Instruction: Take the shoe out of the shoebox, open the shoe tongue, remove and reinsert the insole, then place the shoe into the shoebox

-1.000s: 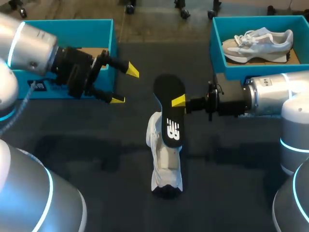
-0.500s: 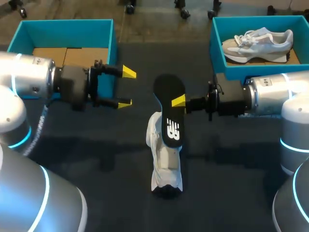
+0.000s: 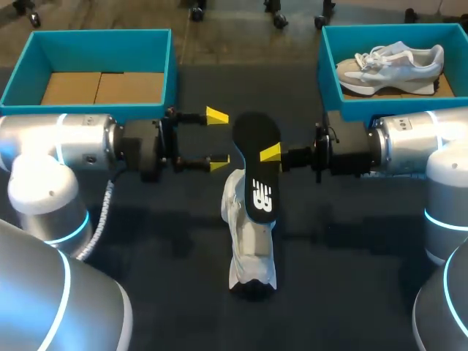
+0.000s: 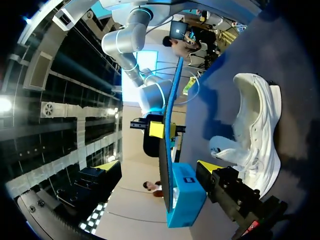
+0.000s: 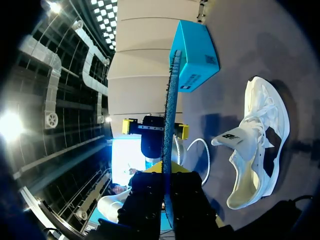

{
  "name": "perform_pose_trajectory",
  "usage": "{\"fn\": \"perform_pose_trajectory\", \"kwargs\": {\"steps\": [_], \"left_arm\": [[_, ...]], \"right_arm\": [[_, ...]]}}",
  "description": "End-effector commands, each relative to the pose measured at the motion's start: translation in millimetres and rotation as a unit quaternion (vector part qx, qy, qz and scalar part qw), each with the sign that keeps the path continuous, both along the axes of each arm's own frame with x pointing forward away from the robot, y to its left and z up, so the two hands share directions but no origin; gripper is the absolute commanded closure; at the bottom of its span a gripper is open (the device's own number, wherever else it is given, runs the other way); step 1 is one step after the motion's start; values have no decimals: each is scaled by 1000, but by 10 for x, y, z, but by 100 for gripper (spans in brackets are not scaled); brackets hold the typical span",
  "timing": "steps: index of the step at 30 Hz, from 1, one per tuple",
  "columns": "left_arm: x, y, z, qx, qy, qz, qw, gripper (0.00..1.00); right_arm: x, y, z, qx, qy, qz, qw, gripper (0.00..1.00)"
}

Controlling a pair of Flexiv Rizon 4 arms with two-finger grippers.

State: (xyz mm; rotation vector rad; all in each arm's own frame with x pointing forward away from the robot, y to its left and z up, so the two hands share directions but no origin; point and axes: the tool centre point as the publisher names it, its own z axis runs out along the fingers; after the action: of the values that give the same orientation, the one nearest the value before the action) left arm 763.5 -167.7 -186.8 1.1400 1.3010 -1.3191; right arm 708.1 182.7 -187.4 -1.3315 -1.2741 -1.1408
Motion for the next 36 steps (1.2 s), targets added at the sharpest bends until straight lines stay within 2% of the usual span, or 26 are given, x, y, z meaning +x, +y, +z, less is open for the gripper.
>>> {"fn": "perform_pose_trajectory", "kwargs": {"steps": [1, 3, 7, 11, 12, 15, 17, 20, 24, 26, 29, 33, 36], "left_arm": [[44, -149, -22, -5, -5, -2, 1000, 0], [43, -178, -19, -4, -7, 0, 1000, 2], [51, -210, -16, -5, -7, 2, 1000, 14], [60, -235, -6, -6, -5, 6, 1000, 18], [51, -246, 7, -5, -6, 8, 1000, 22], [25, -252, 42, 2, -15, 9, 1000, 22], [13, -255, 58, 7, -20, 13, 1000, 20], [13, -262, 63, 7, -23, 19, 1000, 25], [28, -278, 75, 11, -24, 21, 999, 31], [43, -291, 79, 16, -24, 23, 999, 38], [55, -318, 85, 22, -24, 22, 999, 41], [61, -371, 84, 30, -25, 18, 999, 40], [78, -408, 77, 33, -25, 16, 999, 44]], "right_arm": [[2, 25, -7, -1, 0, -1, 1000, 100], [2, 25, -7, -1, 0, -1, 1000, 100], [2, 25, -7, -1, 0, -1, 1000, 100], [22, 10, 15, 1, -15, -2, 1000, 100], [31, -1, 15, 2, -20, -3, 1000, 100], [49, -18, 18, 11, -44, -13, 999, 100], [50, -30, 9, 16, -45, -14, 999, 100], [62, -26, 1, 33, -60, -8, 998, 100], [77, -17, -28, 43, -52, -1, 998, 100], [77, -17, -28, 43, -52, -1, 998, 100], [77, -17, -28, 43, -52, -1, 998, 100], [77, -17, -28, 43, -52, -1, 998, 100], [77, -17, -28, 43, -52, -1, 998, 100]]}}
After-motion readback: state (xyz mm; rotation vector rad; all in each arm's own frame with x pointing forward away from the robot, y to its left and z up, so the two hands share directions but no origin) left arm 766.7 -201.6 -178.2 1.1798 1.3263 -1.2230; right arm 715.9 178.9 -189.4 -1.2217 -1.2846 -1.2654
